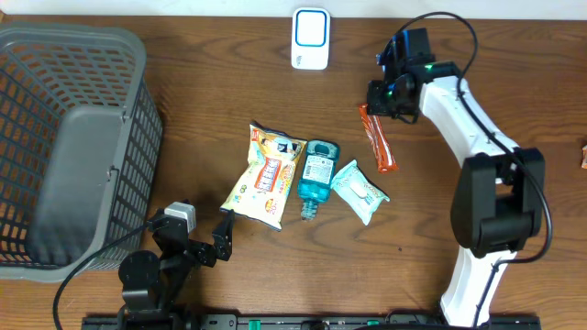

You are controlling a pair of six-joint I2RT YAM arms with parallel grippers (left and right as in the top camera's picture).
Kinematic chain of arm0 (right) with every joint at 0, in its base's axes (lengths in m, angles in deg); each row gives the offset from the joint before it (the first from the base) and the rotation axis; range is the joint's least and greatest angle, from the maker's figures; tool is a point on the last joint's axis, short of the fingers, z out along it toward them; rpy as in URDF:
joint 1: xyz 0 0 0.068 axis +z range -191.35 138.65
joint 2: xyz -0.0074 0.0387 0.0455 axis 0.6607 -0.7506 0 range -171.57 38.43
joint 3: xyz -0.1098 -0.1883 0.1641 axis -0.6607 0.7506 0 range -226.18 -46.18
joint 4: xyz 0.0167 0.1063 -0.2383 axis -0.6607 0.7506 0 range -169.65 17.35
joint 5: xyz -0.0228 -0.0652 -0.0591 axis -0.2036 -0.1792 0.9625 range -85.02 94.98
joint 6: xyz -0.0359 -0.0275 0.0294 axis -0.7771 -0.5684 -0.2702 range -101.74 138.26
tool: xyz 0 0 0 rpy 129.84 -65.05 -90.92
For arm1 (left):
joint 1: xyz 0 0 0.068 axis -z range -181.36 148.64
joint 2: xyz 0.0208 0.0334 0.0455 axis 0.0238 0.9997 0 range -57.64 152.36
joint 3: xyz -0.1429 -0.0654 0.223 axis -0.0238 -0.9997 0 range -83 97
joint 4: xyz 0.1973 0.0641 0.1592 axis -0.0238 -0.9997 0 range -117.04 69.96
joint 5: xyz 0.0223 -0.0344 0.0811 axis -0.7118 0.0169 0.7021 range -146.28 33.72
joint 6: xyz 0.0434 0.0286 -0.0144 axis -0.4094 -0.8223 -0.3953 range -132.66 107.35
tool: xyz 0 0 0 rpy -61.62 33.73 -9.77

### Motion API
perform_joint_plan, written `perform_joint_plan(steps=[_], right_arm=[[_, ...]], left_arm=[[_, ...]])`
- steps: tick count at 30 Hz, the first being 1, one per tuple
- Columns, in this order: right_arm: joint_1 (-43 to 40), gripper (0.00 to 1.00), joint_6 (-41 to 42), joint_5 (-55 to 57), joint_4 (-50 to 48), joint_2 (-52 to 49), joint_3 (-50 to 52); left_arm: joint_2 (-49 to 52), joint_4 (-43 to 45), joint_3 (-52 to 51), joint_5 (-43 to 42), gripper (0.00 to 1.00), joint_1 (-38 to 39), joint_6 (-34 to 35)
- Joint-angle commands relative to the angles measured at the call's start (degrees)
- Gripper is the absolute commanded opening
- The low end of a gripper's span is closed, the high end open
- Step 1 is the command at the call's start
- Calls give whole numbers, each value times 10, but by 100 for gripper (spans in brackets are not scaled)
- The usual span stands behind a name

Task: Scan the item barcode
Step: 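Grasp the red-orange snack stick with the right gripper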

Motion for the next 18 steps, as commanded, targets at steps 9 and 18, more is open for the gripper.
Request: perform_joint_plan(steps=[9, 18], right_arm=[[12, 1, 27, 69, 33, -30, 3], [32, 1, 25, 69, 42, -30, 36]], left_arm=[[-1, -11, -8, 3, 98, -1, -9], [-1, -11, -8, 3, 98, -1, -9]])
